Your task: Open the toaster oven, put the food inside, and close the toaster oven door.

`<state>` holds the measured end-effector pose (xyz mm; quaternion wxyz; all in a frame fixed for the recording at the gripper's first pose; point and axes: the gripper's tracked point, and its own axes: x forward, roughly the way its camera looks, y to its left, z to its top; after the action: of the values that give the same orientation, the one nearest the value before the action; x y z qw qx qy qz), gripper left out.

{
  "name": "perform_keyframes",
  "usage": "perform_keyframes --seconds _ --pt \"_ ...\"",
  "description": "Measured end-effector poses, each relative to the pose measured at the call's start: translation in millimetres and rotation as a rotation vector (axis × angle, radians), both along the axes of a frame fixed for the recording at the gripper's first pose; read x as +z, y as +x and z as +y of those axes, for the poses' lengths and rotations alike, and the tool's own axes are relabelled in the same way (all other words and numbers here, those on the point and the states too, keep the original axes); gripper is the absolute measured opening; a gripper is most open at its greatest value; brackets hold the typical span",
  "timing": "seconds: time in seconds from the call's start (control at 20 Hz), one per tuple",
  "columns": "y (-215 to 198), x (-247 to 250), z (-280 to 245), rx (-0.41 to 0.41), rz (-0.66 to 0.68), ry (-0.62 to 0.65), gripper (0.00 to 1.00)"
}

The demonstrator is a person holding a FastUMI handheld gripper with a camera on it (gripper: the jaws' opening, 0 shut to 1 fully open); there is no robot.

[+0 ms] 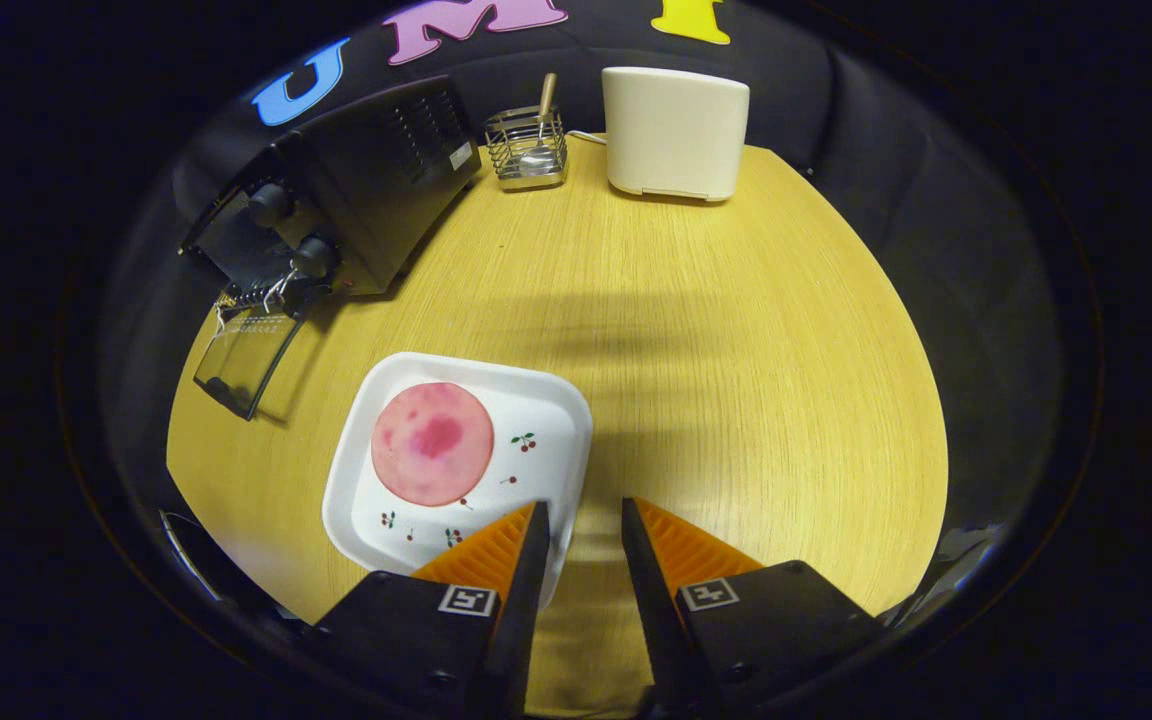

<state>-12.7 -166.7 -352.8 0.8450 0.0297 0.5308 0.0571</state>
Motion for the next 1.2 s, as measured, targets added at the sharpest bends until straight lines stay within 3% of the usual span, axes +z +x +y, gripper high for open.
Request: perform_keyframes --seconds 0.05,0.2,0.4,0.9,1.2 --pt "2 -7 -2 0.0 0.002 0.004 0.51" --pt "0 -1 1 -0.023 0.028 0.072 0.2" --pt "1 0 4 -0.044 0.048 0.215 0.07" --pt "-14 1 22 -0.153 0.17 0.447 0.05" --pt "-13 31 19 -0.286 0.184 0.606 0.05"
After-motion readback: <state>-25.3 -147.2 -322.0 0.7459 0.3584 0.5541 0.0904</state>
